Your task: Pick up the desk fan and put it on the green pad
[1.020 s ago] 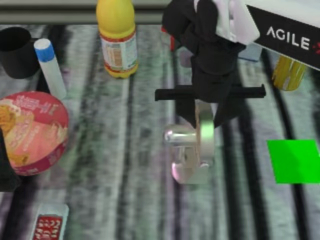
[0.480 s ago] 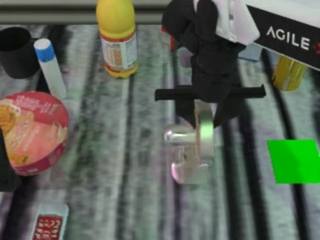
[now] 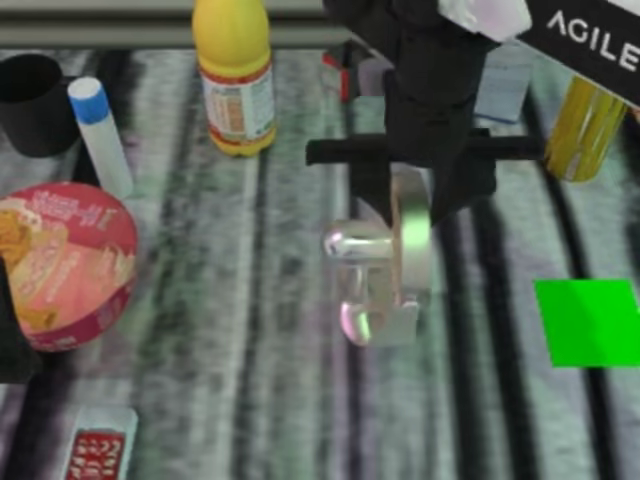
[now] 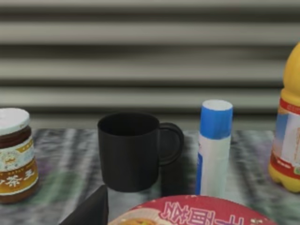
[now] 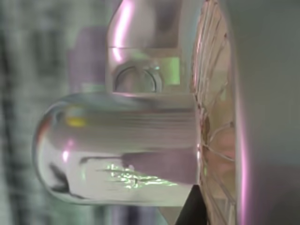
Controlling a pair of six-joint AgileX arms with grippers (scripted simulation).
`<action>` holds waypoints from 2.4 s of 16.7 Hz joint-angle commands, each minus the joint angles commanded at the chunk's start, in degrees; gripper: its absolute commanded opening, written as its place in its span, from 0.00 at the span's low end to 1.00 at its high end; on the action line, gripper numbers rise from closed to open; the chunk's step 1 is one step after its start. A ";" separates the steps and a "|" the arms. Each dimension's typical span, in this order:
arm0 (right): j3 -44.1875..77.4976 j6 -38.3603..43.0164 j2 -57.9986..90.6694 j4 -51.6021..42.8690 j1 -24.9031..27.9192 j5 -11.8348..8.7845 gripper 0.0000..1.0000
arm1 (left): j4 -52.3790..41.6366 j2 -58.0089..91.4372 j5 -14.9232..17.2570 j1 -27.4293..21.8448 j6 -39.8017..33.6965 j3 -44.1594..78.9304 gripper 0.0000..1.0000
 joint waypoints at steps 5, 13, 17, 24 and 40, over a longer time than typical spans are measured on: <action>2.30 -0.07 0.15 -2.28 0.06 -0.02 0.00 | 0.00 0.00 0.00 0.00 0.00 0.00 1.00; -4.90 12.89 -5.02 -1.03 -5.22 0.02 0.00 | 0.00 0.00 0.00 0.00 0.00 0.00 1.00; -13.91 30.82 -12.34 1.23 -11.68 0.05 0.00 | 0.00 0.00 0.00 0.00 0.00 0.00 1.00; -30.32 60.14 -25.10 5.21 -22.82 0.07 0.00 | 0.00 0.00 0.00 0.00 0.00 0.00 1.00; -41.03 65.16 -27.13 13.99 -25.45 0.10 0.00 | 0.00 0.00 0.00 0.00 0.00 0.00 1.00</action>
